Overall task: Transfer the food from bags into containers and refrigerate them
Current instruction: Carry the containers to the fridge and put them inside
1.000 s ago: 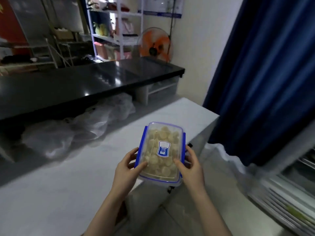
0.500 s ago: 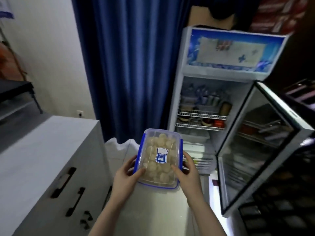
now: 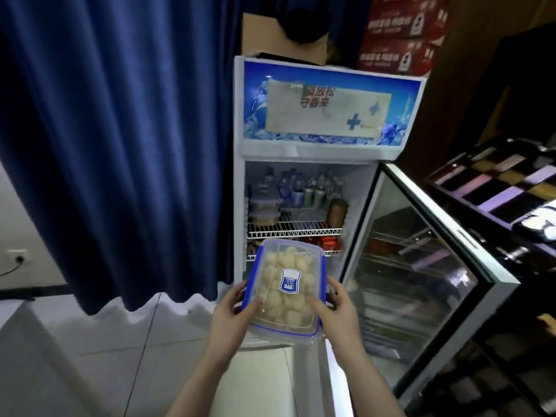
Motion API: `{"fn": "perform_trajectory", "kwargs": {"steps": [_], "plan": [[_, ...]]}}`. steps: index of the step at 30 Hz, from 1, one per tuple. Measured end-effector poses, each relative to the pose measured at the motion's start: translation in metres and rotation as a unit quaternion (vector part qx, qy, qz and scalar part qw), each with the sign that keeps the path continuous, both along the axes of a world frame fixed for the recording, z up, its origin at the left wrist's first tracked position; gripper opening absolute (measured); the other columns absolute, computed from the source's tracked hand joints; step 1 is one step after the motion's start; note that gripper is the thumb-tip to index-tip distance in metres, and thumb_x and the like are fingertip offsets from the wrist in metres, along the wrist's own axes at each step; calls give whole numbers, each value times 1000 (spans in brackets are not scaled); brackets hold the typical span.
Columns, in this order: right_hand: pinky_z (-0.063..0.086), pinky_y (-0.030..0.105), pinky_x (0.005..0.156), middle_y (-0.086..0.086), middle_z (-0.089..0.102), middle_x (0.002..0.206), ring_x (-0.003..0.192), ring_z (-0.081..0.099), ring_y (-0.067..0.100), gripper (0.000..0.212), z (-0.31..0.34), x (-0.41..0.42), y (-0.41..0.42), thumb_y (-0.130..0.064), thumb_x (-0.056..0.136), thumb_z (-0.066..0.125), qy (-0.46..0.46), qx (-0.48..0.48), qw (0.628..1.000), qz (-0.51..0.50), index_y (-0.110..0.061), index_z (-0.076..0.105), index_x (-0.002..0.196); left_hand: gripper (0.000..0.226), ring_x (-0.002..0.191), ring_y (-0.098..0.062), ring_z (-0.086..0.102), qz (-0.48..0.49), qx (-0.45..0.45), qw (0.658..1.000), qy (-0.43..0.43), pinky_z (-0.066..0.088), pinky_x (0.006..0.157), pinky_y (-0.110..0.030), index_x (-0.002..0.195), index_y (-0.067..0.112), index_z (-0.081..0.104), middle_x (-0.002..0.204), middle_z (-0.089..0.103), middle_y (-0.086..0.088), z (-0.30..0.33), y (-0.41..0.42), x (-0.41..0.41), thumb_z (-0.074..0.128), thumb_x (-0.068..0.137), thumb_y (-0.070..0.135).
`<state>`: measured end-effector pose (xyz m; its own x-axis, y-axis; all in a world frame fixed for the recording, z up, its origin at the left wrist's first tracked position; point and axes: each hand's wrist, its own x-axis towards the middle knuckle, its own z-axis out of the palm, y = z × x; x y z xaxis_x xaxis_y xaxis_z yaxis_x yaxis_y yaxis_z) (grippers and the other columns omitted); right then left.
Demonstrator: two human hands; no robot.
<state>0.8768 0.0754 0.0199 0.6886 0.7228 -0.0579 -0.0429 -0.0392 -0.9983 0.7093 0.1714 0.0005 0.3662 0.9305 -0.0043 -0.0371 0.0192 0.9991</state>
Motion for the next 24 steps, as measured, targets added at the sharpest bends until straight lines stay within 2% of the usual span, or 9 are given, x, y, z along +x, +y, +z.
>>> {"fn": "perform_trajectory", "kwargs": {"steps": [3, 7, 11, 14, 16, 19, 22, 24], "plan": [[58, 53, 80, 2, 68, 104, 90, 70, 22, 49, 4, 42, 31, -8, 82, 71, 15, -1, 1000, 1, -41, 53, 114, 39, 97, -10, 69, -19, -2, 1000, 14, 56, 73, -22, 124, 28, 59, 116, 69, 6, 0, 40, 41, 69, 88, 18], [58, 53, 79, 2, 68, 106, 92, 71, 25, 53, 0, 97, 68, -9, 84, 69, 26, -22, 999, -2, -32, 49, 128, 46, 100, -12, 69, -40, -24, 999, 23, 58, 77, -25, 129, 26, 57, 119, 68, 5, -7, 81, 91, 71, 86, 19], [58, 50, 81, 1, 68, 108, 92, 70, 23, 51, -7, 154, 115, -12, 85, 68, 15, -40, 999, 14, -36, 48, 124, 46, 94, -9, 70, -39, -33, 998, 35, 59, 78, -28, 130, 26, 56, 114, 68, 8, -13, 122, 151, 69, 87, 18], [57, 51, 82, 0, 68, 106, 93, 70, 23, 58, -17, 198, 151, -18, 84, 70, 4, -49, 999, 20, -37, 46, 133, 44, 92, -5, 70, -47, -36, 997, 40, 56, 75, -21, 129, 33, 54, 111, 69, 10, -17, 153, 195, 66, 89, 19], [58, 49, 82, -3, 68, 104, 95, 70, 23, 57, -20, 222, 171, -15, 86, 68, 15, -51, 998, 30, -43, 43, 129, 45, 91, -3, 70, -42, -41, 997, 46, 53, 73, -17, 127, 39, 51, 112, 69, 11, -20, 172, 221, 65, 89, 20], [57, 47, 85, -14, 63, 103, 99, 67, 21, 55, -24, 253, 201, -12, 87, 66, 12, -60, 997, 42, -46, 39, 121, 49, 98, -9, 68, -17, -38, 997, 72, 53, 78, -23, 131, 37, 50, 116, 68, 8, -28, 198, 252, 67, 88, 23], [56, 51, 87, -9, 65, 105, 98, 67, 20, 58, -35, 279, 233, -12, 85, 67, 11, -70, 997, 40, -38, 44, 131, 51, 106, -14, 63, 1, -33, 995, 92, 51, 87, -29, 135, 29, 48, 124, 62, 3, -36, 221, 277, 69, 88, 25], [55, 51, 87, -6, 64, 103, 93, 66, 19, 58, -42, 294, 254, -12, 85, 67, 19, -76, 997, 25, -32, 43, 134, 56, 107, -15, 58, 16, -32, 993, 116, 47, 88, -30, 136, 31, 43, 127, 53, 3, -41, 235, 293, 70, 87, 29]]}}
